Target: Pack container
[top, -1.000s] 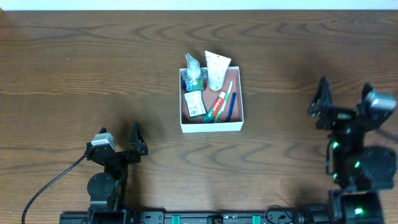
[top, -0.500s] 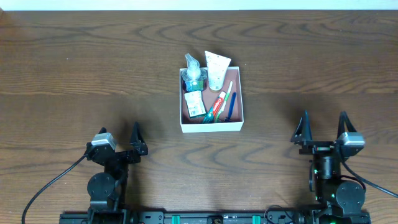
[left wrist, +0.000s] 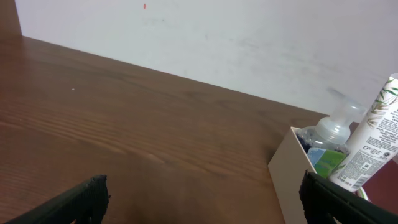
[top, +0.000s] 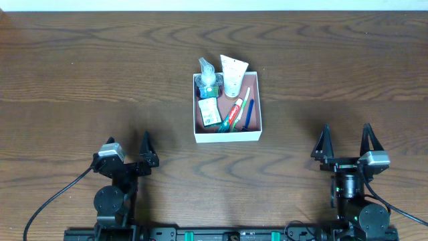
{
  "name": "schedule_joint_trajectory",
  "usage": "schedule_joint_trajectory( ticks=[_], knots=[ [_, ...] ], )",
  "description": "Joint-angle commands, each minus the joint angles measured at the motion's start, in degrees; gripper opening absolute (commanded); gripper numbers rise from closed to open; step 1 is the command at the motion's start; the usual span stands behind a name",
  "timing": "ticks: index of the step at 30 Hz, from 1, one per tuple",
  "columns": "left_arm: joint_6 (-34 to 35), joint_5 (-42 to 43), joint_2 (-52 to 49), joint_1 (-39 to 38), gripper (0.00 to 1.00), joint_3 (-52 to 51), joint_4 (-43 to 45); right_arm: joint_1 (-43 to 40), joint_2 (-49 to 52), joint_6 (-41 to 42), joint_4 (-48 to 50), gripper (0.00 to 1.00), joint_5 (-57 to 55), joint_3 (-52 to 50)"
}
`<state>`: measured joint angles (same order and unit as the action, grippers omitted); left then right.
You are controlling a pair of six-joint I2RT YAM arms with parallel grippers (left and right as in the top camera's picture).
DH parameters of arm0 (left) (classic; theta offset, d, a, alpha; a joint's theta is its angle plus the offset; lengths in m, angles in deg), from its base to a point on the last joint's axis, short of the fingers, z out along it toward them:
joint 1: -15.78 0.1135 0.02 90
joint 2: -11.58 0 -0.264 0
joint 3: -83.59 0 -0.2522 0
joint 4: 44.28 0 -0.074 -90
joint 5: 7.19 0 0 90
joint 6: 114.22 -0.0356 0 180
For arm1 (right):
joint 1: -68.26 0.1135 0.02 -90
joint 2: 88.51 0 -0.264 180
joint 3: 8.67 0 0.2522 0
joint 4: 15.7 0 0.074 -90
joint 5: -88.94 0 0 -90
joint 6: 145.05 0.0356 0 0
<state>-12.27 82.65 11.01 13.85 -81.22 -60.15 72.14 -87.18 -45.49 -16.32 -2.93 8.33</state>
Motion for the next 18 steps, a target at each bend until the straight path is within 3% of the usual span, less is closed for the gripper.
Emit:
schedule_joint_trajectory(
  ticks=[1,18],
  knots=[
    [-0.5,-0.6,0.3,0.3,0.98,-1.2,-2.1,0.4,-1.0,-1.1,-0.2,0.99,0.4,-0.4],
    [-0.5,-0.6,0.3,0.3,0.98,-1.2,-2.1,-3.1,-1.0,-1.6,-2.7,0.99,0.8,-3.0]
  ],
)
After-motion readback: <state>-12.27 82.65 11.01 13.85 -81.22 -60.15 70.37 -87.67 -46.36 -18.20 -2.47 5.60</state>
